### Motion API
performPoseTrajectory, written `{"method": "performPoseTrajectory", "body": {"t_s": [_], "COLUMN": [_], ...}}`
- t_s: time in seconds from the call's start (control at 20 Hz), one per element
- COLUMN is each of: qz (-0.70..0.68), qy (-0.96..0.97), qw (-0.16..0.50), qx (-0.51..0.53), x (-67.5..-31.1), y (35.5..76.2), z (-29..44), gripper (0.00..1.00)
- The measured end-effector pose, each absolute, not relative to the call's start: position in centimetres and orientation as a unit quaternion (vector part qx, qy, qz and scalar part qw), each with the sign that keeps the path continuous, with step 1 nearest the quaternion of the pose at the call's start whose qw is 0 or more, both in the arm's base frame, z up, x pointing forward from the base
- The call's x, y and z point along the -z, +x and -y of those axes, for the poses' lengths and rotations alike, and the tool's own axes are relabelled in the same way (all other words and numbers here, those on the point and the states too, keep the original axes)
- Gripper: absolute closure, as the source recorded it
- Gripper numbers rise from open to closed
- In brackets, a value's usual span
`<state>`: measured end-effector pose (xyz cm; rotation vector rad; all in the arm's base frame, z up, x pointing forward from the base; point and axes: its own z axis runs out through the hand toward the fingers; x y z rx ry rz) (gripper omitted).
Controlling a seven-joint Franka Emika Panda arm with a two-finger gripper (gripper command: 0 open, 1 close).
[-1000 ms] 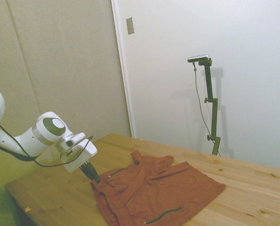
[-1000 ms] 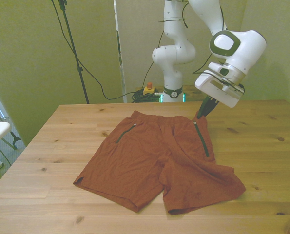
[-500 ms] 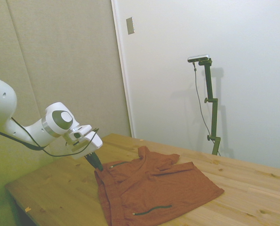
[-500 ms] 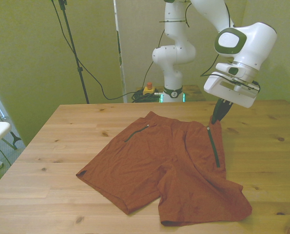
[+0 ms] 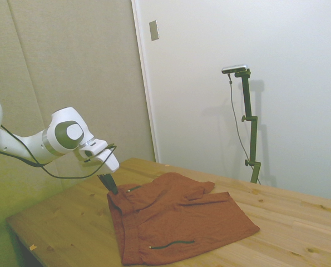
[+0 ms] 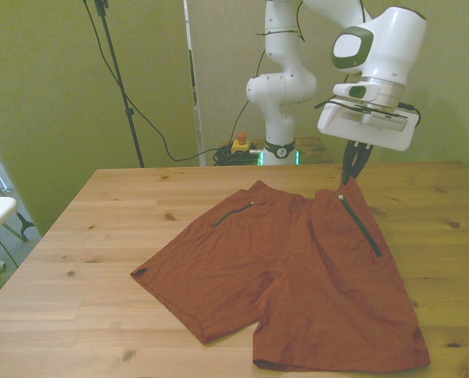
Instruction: Fold the shorts
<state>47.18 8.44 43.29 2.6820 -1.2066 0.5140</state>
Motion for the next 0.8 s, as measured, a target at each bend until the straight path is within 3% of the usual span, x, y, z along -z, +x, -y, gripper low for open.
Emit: {"method": "performPoseTrajectory", "body": {"t_s": [0.2,0.55,0.8], "qz": [0.43,0.453,0.481], "qy": [0.882,0.867,0.859], "qw": [0.073,0.026,0.009], "qx": [-0.18,-0.205,-0.173], "x": [-43.7,-48.2,-44.9], "y": [44.8,42.1,40.1], "z": [-3.9,-1.3,3.0], "gripper": [1.0,1.0,1.0]}}
